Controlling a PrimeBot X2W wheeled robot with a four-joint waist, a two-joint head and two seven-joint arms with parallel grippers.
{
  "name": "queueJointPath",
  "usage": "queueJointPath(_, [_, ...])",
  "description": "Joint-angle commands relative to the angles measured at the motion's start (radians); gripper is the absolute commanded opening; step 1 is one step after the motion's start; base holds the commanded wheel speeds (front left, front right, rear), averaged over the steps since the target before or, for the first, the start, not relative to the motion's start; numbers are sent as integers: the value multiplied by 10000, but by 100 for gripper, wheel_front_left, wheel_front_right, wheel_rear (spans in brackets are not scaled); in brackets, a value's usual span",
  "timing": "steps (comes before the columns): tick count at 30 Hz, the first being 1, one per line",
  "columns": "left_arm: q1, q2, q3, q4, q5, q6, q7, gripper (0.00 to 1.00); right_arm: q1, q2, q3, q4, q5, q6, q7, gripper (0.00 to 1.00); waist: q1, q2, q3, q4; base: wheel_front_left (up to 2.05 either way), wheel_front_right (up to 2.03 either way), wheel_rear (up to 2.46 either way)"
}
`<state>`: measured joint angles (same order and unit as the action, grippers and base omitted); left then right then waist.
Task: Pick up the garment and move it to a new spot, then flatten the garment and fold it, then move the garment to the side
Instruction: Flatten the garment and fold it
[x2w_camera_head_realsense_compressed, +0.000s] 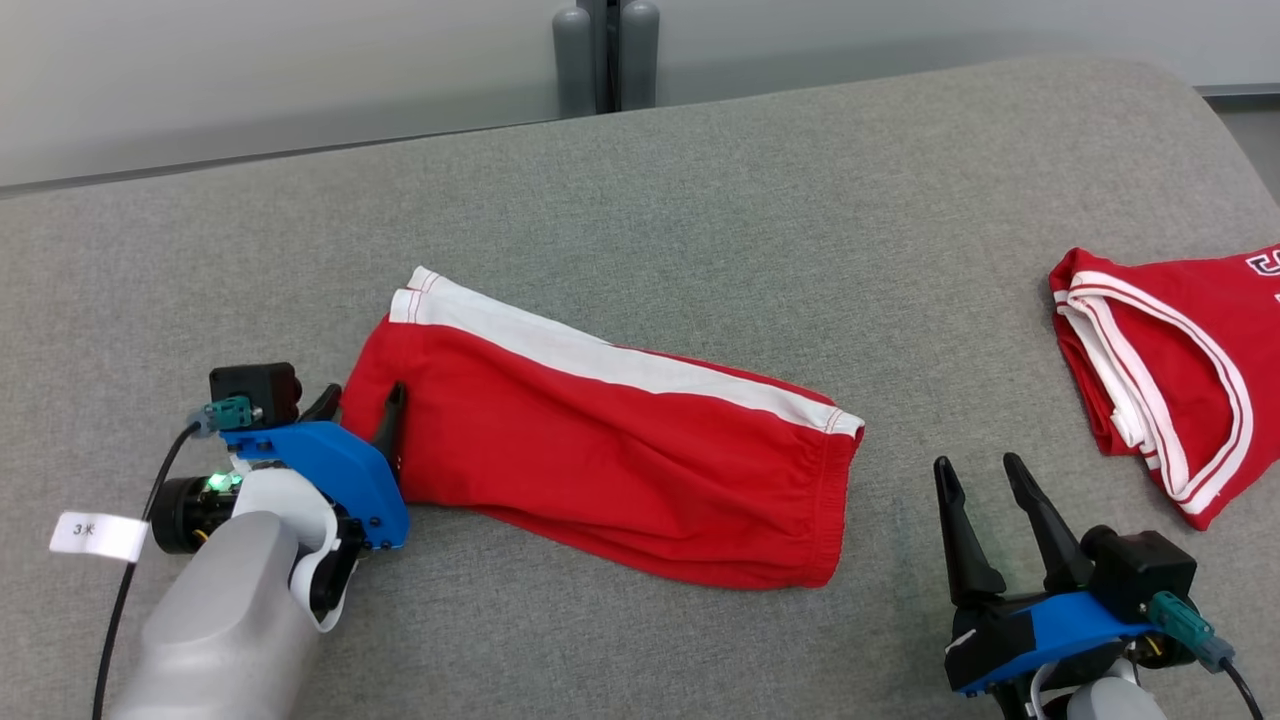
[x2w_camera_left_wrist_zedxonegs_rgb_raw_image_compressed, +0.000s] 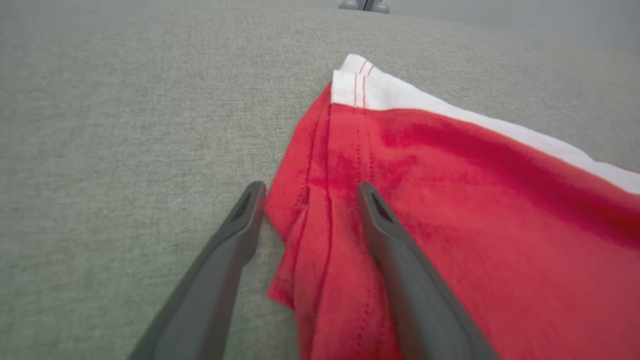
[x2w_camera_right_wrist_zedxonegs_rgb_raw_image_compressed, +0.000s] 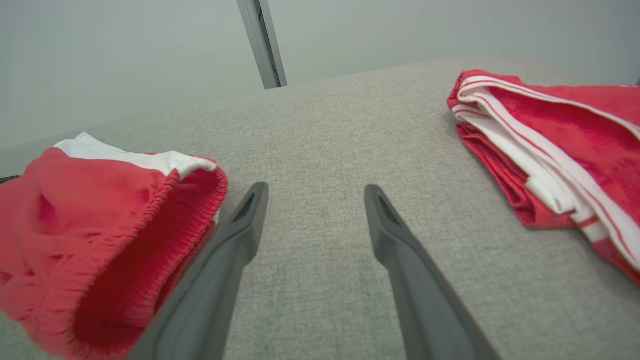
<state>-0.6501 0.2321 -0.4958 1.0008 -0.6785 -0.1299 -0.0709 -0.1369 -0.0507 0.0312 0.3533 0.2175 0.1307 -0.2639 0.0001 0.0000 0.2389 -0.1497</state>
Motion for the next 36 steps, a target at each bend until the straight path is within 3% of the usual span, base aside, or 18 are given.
queueJointPath(1, [-212,81,-134,66,-166,-10,137,100,-109,-10,22,-22,37,0,0,100,-1,0,49,4,0,0,0])
queueJointPath(8, [-181,161,-947,227,-910,-11,922,100,-243,-10,85,18,108,0,0,100,-1,0,153,8,0,0,0])
queueJointPath(9, [-157,179,-1055,240,-989,-11,997,82,-259,-10,88,19,111,0,0,100,-1,0,156,12,0,0,0])
queueJointPath(10, [-132,192,-1203,239,-1051,-11,1047,46,-267,-10,95,20,107,0,0,100,-1,0,151,15,0,0,0])
queueJointPath(11, [-104,195,-1326,213,-1132,-11,1088,0,-268,-10,94,21,107,0,0,100,-1,0,144,20,0,0,0])
queueJointPath(21, [24,231,-1759,144,-1824,-11,-157,0,37,-10,-96,159,-33,0,0,100,-1,0,-390,344,0,0,0])
queueJointPath(29, [885,50,-1713,481,-2190,-9,-1308,0,478,-10,-66,349,-9,0,0,100,-1,0,-1300,954,0,0,0])
queueJointPath(36, [2046,-162,-1511,602,-2203,258,-1866,0,927,-11,7,510,105,0,0,100,-1,0,-2008,1429,0,0,0])
